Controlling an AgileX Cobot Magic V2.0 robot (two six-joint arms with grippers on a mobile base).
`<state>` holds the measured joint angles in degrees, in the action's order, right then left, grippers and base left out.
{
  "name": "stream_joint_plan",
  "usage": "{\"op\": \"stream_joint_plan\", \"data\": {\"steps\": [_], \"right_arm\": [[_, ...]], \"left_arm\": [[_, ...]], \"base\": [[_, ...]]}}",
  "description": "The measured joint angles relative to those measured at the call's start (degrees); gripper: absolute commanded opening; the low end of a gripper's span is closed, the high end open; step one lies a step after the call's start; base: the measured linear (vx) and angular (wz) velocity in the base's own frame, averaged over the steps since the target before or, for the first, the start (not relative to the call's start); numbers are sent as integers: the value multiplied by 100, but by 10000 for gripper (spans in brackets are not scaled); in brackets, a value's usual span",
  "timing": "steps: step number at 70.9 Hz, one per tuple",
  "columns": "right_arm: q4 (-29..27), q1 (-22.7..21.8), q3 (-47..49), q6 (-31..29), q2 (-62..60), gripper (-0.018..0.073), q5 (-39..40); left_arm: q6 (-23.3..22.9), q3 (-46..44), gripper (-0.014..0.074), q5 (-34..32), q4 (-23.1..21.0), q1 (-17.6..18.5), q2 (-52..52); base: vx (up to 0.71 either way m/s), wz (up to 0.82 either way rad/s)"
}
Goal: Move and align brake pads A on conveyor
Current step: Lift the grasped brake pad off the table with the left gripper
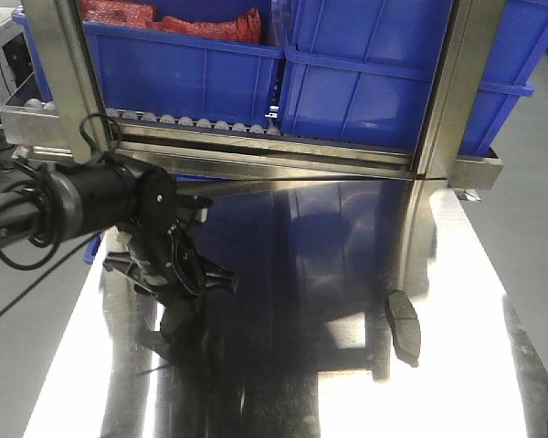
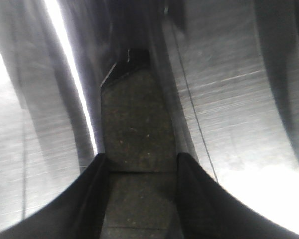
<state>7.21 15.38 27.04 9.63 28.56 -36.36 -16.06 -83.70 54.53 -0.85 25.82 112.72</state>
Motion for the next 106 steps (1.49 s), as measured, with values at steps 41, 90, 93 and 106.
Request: {"op": "stream_joint_plan", "data": {"steps": [41, 90, 93, 106], "right_arm": [[0, 0, 0, 0, 0, -9, 0], [0, 0, 0, 0, 0, -9, 0], [0, 0, 0, 0, 0, -9, 0], [0, 0, 0, 0, 0, -9, 0]], "left_arm": [[131, 1856, 209, -1006, 242, 0, -2556], [133, 5446, 209, -3664, 247, 0, -6785], [133, 5575, 209, -3800, 247, 0, -6916], [133, 5796, 209, -4004, 252, 0, -7171]], "base": [[0, 0], [0, 0], [0, 0], [0, 0]]}}
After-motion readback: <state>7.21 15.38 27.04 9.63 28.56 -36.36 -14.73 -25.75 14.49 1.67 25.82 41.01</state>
